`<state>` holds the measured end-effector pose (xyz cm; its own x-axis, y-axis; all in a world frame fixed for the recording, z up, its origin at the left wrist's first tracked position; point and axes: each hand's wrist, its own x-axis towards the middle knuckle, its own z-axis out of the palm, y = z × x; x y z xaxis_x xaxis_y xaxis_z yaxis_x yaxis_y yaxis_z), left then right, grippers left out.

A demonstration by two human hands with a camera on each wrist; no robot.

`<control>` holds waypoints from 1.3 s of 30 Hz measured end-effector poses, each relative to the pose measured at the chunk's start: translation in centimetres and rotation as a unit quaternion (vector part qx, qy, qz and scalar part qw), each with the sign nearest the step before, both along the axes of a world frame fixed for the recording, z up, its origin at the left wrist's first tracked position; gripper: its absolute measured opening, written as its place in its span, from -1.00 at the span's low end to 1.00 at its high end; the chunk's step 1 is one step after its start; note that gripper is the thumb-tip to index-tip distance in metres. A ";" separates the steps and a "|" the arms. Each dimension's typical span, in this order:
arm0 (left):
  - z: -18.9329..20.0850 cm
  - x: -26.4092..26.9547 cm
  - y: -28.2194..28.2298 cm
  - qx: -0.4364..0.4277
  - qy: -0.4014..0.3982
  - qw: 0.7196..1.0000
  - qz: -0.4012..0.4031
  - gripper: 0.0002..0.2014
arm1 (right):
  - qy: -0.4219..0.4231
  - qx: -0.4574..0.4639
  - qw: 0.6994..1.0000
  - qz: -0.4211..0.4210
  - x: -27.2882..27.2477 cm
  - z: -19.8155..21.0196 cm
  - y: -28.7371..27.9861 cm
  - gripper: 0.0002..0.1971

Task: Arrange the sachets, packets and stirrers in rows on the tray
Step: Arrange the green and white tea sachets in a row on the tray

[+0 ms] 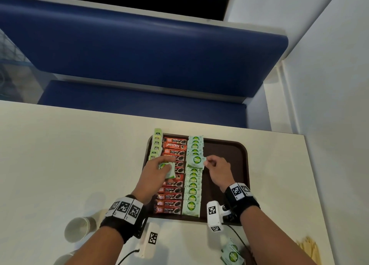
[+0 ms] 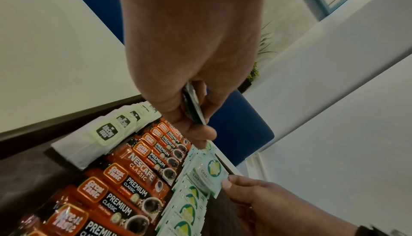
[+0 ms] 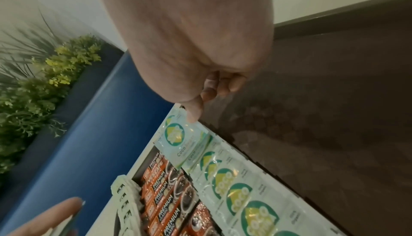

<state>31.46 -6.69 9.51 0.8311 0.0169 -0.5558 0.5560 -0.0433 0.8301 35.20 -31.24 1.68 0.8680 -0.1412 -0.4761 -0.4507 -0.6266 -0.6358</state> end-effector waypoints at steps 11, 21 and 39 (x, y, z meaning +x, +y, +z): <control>0.0 -0.3 0.5 -0.002 0.010 1.000 0.010 -0.74 | 0.040 -0.075 0.996 0.015 -0.1 -0.5 0.4 -0.94; 0.0 -0.1 0.5 0.009 0.007 1.000 0.003 -0.75 | 0.032 -0.087 0.996 0.001 -0.7 0.2 0.9 -0.89; 2.2 0.5 -1.5 -0.042 -0.046 0.998 -0.019 -0.36 | 0.022 0.295 0.955 -0.011 -2.3 10.5 3.3 -0.83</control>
<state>32.01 -8.15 11.75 0.8777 -0.0595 -0.4755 0.4768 0.0088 0.8790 32.94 -27.94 12.16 0.8448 0.1445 -0.5152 -0.4947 -0.1560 -0.8549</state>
